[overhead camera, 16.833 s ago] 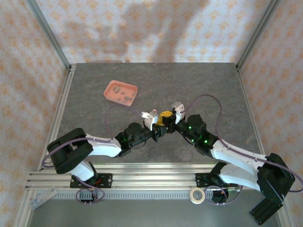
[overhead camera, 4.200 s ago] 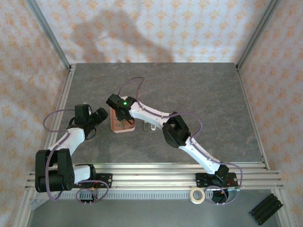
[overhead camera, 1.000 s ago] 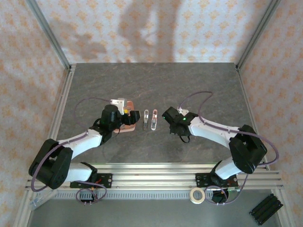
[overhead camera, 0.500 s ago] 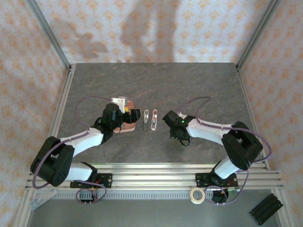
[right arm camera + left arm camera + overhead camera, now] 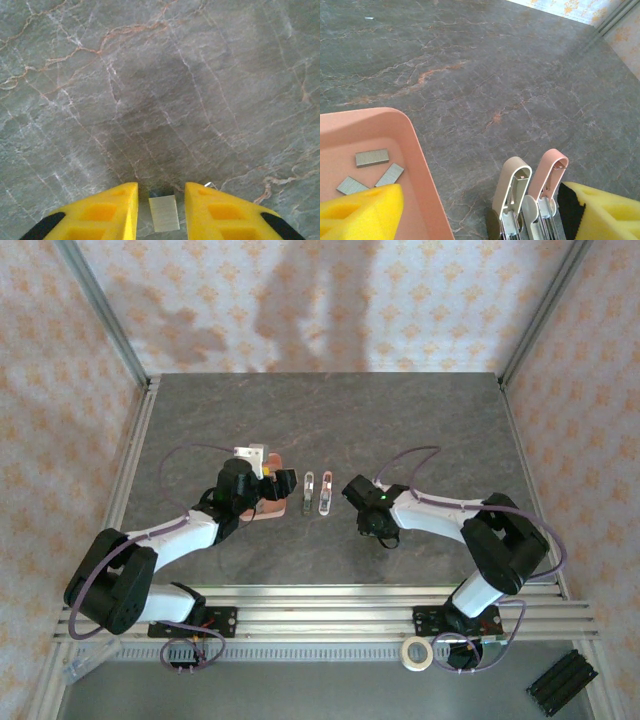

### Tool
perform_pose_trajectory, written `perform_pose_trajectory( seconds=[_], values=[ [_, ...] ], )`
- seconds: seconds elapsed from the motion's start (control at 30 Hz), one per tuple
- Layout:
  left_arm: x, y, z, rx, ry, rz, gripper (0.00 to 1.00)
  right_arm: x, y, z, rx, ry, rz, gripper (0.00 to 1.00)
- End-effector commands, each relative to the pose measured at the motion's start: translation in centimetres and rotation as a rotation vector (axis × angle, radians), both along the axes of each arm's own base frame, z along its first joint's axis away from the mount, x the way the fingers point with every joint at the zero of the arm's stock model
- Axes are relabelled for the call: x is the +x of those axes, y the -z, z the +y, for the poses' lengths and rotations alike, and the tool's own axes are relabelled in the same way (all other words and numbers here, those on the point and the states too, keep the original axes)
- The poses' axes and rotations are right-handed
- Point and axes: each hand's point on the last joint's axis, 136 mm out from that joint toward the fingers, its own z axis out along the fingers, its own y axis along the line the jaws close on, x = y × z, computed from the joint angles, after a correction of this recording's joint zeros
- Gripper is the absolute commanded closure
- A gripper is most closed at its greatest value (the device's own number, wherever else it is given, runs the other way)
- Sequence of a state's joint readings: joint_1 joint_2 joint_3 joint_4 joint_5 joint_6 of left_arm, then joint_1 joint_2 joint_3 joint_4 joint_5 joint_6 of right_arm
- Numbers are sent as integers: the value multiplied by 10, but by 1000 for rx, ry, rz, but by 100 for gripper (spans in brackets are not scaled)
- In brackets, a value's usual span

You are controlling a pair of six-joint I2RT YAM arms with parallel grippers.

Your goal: Load the staples into the stapler

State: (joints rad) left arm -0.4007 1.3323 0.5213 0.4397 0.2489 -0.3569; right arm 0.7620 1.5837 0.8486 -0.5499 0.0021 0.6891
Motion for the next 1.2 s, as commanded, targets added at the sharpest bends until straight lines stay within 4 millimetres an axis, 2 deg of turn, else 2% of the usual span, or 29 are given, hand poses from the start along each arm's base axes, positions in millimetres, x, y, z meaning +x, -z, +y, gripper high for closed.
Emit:
perform_pose_trajectory(
  seconds=[0.0,0.1,0.2,0.3,0.43,0.57,0.77,1.03,1.17],
  values=[
    [6,-12,0,6,-15,-42,18,4,-14,-2,-20,-4,0,66],
    [7,-13,0,8,-20,-36,18,4,-28,-2,15,-18,31,64],
    [7,-11,0,13,-20,-15,18,1,-33,1,110,-23,131,64],
    [7,-11,1,21,-22,-7,18,-4,-34,5,103,-69,220,65],
    [7,-11,3,29,-31,-7,18,-4,-26,8,70,-109,295,68],
    [6,-10,4,47,-31,-3,18,-4,-18,3,14,-118,332,68],
    [6,-8,5,51,-35,-1,18,-1,-12,-5,-13,-112,347,68],
    [8,-8,4,46,-36,-2,18,-1,-5,-5,-10,-116,366,71],
    [8,-8,4,46,-34,-1,18,-1,0,-4,-8,-118,377,76]
  ],
)
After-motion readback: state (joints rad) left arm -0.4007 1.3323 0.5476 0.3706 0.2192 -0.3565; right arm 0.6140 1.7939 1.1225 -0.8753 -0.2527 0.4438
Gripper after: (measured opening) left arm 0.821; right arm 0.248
